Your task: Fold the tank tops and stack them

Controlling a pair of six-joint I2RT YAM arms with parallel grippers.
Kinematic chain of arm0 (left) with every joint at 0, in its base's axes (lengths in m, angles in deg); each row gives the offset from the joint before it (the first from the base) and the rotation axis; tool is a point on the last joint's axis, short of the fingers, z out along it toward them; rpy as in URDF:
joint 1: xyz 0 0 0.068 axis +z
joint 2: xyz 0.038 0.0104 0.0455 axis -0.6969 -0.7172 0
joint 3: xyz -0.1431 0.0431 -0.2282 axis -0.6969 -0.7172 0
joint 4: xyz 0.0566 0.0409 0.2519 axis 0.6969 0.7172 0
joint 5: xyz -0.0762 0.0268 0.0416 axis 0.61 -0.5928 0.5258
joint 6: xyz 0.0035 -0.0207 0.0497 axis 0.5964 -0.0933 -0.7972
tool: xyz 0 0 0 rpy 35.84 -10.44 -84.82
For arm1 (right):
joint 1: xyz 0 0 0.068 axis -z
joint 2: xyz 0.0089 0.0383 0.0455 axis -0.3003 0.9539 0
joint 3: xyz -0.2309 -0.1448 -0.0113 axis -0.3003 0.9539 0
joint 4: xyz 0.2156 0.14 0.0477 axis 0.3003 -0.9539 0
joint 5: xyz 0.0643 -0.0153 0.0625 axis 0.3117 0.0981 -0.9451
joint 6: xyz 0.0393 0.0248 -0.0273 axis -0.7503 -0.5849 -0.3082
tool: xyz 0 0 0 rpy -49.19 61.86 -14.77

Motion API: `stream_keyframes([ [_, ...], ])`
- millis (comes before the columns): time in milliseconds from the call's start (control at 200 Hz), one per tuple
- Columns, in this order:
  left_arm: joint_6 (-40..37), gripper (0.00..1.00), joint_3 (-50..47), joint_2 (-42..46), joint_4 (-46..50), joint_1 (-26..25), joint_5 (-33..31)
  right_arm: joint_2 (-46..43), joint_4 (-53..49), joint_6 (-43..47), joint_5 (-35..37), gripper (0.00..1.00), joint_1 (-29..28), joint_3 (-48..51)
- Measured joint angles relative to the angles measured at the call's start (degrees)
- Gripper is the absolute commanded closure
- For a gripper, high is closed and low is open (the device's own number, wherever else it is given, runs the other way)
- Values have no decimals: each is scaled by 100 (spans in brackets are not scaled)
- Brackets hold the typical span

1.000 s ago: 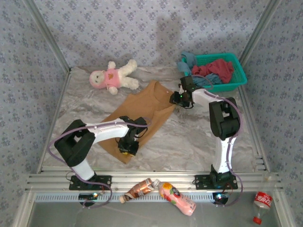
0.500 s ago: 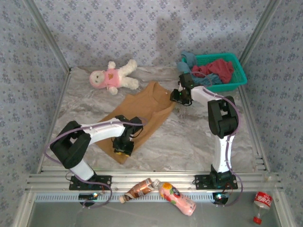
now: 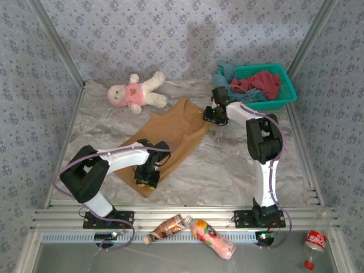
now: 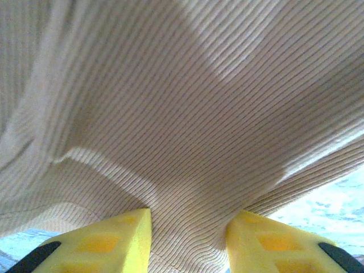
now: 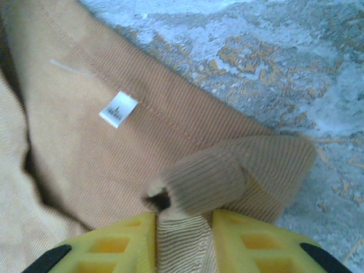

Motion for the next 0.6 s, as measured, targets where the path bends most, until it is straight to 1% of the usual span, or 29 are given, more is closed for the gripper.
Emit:
stream_keyframes([
  [80,0,61,-50,0,-44,0,55,192,-48,0,68,68,0,-144],
  [135,0,61,-52,0,-57,4,83,278,-96,0,129,66,-2,-205],
  [395,26,58,-72,0,-68,37,177,170,-219,42,592,60,15,-107],
  [600,50,53,-39,44,-55,37,343,33,-243,118,645,54,94,20],
])
